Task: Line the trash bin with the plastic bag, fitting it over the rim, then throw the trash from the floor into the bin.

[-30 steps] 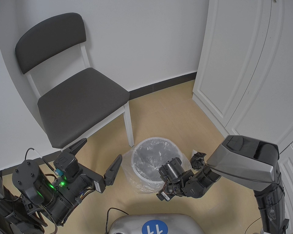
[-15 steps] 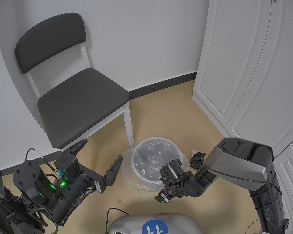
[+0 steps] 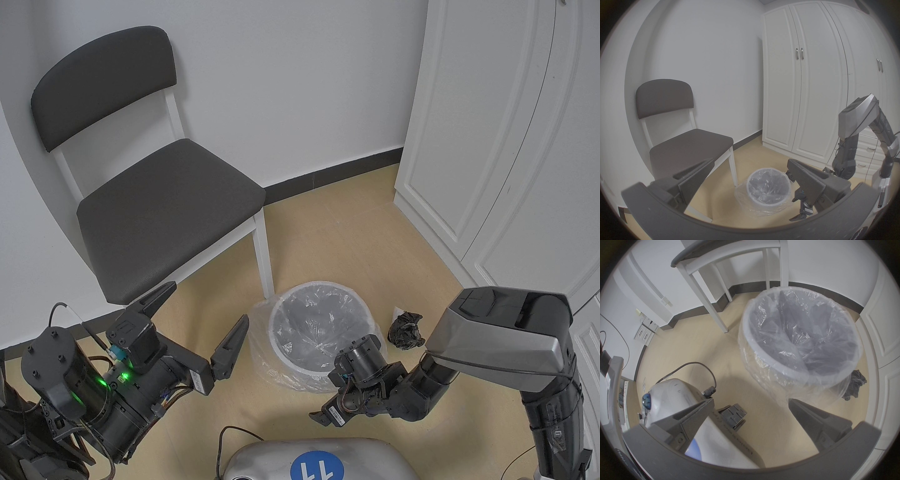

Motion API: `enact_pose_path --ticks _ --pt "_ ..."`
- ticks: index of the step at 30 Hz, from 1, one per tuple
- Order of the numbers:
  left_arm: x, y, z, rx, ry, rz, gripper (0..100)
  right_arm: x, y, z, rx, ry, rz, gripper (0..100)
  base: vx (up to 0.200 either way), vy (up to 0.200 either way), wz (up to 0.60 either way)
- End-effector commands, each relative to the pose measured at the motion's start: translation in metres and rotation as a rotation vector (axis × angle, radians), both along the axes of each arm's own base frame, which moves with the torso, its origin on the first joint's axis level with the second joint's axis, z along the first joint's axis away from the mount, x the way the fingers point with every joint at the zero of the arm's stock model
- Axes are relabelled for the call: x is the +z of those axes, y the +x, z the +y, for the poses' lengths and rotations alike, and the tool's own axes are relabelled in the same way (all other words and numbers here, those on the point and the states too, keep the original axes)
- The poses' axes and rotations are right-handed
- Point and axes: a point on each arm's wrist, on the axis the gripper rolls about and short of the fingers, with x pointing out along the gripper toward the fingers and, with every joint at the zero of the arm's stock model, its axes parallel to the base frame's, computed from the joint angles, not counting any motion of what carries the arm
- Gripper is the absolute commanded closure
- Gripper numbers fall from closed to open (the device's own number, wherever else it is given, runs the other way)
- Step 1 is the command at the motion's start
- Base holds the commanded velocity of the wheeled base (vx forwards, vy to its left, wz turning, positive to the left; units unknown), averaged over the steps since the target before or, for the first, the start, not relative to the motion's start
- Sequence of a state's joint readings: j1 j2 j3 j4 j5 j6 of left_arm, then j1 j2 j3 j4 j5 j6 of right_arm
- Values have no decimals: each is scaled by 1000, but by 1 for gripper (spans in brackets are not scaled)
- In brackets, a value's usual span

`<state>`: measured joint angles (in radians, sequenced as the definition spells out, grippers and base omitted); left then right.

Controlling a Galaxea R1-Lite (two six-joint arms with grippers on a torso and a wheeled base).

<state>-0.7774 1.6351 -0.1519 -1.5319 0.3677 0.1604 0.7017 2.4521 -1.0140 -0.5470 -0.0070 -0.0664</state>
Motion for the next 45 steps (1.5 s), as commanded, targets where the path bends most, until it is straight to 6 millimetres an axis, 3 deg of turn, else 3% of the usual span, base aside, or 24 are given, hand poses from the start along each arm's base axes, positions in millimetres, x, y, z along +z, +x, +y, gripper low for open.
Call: enact_pose_path --ticks 1,5,9,13,14,16,22,35,45 --pt "10 -7 2 -18 -28 -35 0 39 -31 -1 28 25 -58 0 0 0 0" --pt "13 -11 2 -25 -16 -59 0 58 -46 2 35 29 -99 0 0 0 0" --pt "16 -13 4 -24 -24 -70 0 63 -45 7 25 34 -128 0 0 0 0" --pt "20 -15 6 -24 -37 -82 0 69 -21 16 -31 52 -196 0 0 0 0" --pt "20 -15 6 -24 -38 -84 0 68 -1 17 -75 63 -223 0 0 0 0" --pt "20 -14 6 -24 -38 -82 0 68 20 18 -111 76 -252 0 0 0 0" --pt "20 -14 7 -20 -39 -83 0 58 59 11 -178 29 -230 0 0 0 0" --pt "20 -15 6 -24 -36 -84 0 8 101 9 -202 -108 -286 0 0 0 0" --pt "19 -14 5 -26 -31 -79 0 -4 104 5 -186 -143 -272 0 0 0 0"
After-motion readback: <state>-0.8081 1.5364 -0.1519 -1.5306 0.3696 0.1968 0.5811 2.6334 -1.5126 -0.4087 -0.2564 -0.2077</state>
